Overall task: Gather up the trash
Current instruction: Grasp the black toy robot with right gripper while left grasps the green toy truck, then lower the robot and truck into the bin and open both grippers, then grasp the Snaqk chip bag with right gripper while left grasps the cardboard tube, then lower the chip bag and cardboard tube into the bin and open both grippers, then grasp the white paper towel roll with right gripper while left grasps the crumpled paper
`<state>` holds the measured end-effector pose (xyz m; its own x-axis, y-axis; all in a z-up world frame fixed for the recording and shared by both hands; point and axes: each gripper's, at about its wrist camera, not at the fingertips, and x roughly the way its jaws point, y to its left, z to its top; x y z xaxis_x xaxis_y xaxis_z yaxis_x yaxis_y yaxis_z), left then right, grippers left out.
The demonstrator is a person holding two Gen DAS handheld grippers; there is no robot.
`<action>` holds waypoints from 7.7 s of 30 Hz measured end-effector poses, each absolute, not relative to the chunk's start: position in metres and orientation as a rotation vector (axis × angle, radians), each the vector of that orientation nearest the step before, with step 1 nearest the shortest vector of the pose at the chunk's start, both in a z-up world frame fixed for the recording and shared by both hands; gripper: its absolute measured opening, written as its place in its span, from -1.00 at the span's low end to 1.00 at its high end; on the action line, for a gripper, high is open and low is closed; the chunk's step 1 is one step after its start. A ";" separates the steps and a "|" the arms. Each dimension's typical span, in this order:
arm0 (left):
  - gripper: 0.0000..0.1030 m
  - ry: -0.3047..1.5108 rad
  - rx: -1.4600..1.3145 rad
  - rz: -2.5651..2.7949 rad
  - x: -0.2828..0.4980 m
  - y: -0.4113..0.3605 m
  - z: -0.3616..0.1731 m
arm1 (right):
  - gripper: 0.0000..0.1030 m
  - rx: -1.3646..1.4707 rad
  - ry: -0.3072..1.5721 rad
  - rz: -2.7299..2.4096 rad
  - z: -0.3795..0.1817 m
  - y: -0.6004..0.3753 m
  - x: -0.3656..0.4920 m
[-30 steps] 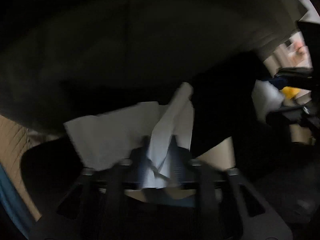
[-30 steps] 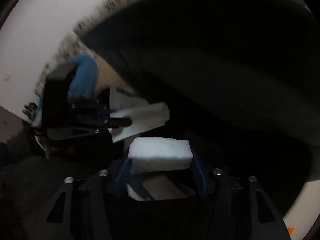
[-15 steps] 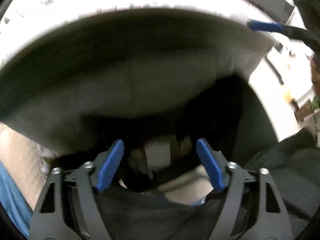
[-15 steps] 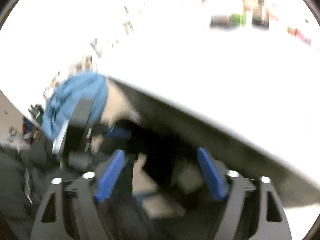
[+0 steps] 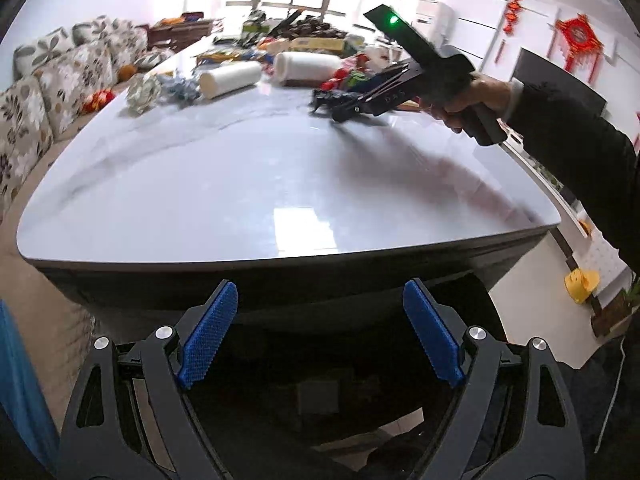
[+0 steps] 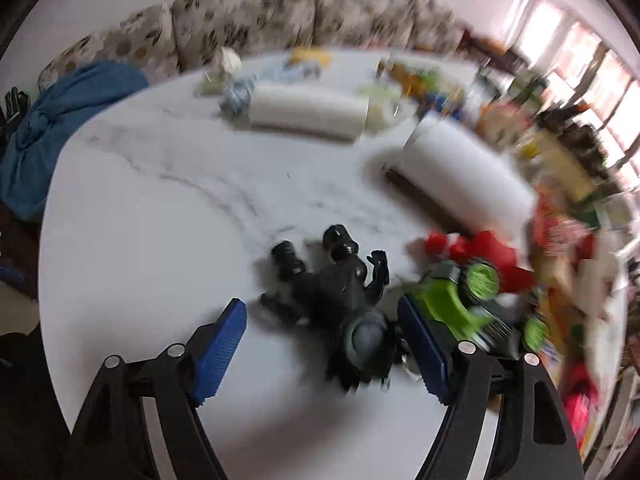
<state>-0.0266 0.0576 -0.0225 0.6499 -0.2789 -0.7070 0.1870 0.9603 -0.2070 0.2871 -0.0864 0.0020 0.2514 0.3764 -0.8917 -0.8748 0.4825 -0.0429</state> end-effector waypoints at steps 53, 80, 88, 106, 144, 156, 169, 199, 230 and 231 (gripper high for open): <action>0.76 0.783 0.709 -0.505 0.339 -0.133 -0.012 | -0.27 0.437 0.822 0.635 0.009 -0.373 0.152; -0.12 0.740 0.058 -0.097 -0.018 0.011 0.036 | -0.27 0.199 0.853 0.906 0.024 -0.251 0.031; -0.12 0.995 -0.007 -0.087 -0.072 0.016 -0.061 | -0.27 0.135 1.110 0.822 -0.059 -0.227 -0.015; 0.60 1.378 0.065 -0.090 -0.044 0.000 -0.182 | 0.40 0.012 1.286 0.649 -0.151 -0.216 0.012; 0.61 0.843 0.025 -0.084 0.012 0.036 0.009 | -0.52 0.084 0.971 0.425 0.007 -0.244 0.313; 0.61 0.836 0.289 -0.083 0.236 0.080 0.025 | -0.48 0.255 0.919 0.588 0.016 -0.275 0.174; -0.21 0.845 0.182 -0.125 0.210 0.069 0.031 | -0.47 0.304 0.895 0.640 0.017 -0.255 0.157; 0.67 1.351 0.281 -0.349 -0.020 -0.003 -0.206 | 0.36 -0.127 1.408 0.731 -0.166 -0.218 0.036; 0.73 0.719 -0.168 -0.359 0.001 0.078 0.021 | 0.68 -1.009 0.641 0.780 0.037 -0.053 0.366; 0.73 0.719 -0.195 -0.343 0.012 0.088 0.022 | 0.69 -1.023 0.666 0.812 0.032 -0.039 0.378</action>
